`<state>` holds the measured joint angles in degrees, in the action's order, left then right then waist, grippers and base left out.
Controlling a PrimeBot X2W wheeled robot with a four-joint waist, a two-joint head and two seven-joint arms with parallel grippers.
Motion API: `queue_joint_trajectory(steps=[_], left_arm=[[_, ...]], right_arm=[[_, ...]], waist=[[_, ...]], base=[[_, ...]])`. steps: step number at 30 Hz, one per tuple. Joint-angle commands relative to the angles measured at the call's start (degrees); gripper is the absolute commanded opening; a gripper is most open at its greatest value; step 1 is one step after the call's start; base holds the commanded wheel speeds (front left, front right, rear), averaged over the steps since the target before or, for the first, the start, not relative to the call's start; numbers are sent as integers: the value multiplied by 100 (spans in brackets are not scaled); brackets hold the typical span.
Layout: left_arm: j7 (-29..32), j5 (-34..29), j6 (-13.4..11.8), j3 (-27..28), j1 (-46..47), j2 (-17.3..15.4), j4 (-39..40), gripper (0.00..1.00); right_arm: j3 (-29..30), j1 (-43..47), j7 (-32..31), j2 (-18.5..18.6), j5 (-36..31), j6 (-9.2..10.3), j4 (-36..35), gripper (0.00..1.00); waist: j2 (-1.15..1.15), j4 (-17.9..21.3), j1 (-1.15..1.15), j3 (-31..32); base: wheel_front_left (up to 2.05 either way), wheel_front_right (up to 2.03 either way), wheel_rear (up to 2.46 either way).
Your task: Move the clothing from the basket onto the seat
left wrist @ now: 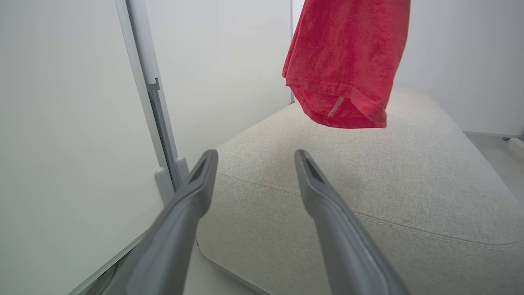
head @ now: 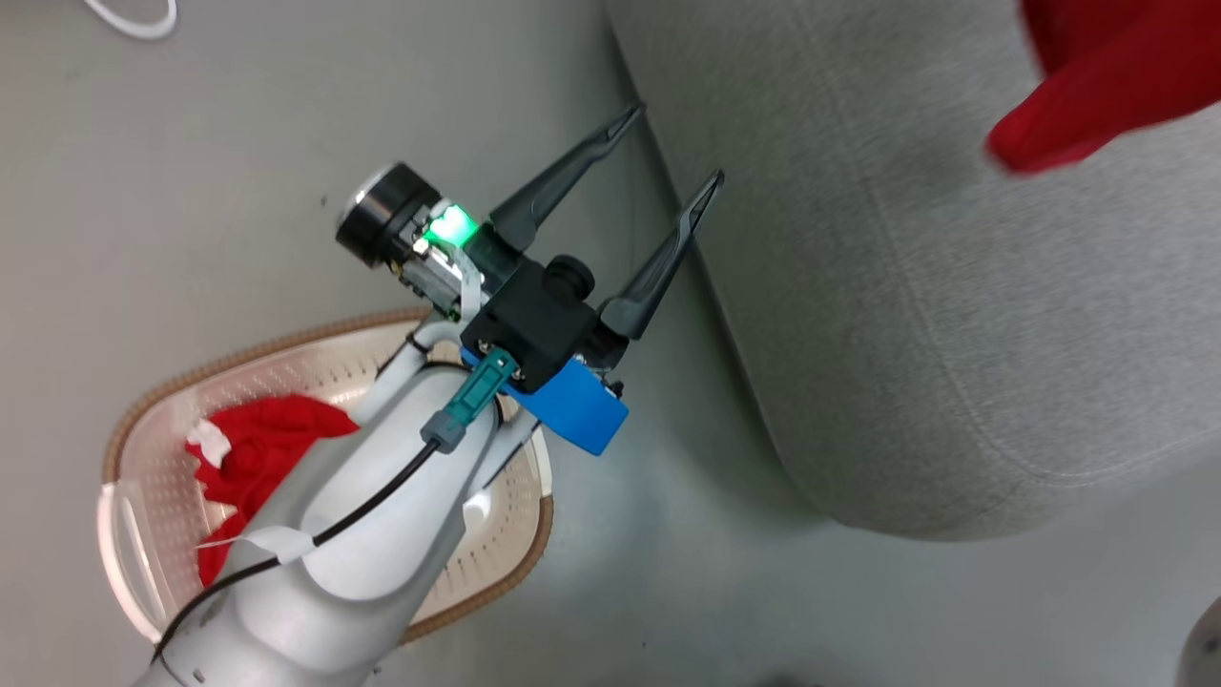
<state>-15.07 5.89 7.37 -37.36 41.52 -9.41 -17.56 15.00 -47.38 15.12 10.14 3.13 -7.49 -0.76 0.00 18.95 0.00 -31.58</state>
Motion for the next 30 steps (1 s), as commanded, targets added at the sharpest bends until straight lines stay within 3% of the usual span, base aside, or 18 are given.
queue_joint_trajectory(steps=[1,7,12,18,30], left_arm=[[-16,-66,-9,21,195,-69,108,100],[-16,-200,-27,54,511,-195,287,100],[-16,-265,-39,70,611,-351,388,100],[-16,-296,-88,103,593,-515,505,100],[-16,-241,-150,79,546,-618,608,100]], right_arm=[[171,-421,4,208,34,-2,-15,0],[542,-1331,4,919,26,-2,258,0],[920,-1742,5,1235,27,-1,805,0],[912,-1749,4,1355,-113,-1,1478,0],[1184,-1318,4,1119,-349,-1,3179,0]], waist=[[0,-171,0,-657],[0,-366,0,-1422],[0,-447,0,-1839],[0,-459,0,-2083],[0,-407,0,-2117]], base=[[0,0,0],[0,0,0],[0,0,0],[0,0,0],[0,0,0]])
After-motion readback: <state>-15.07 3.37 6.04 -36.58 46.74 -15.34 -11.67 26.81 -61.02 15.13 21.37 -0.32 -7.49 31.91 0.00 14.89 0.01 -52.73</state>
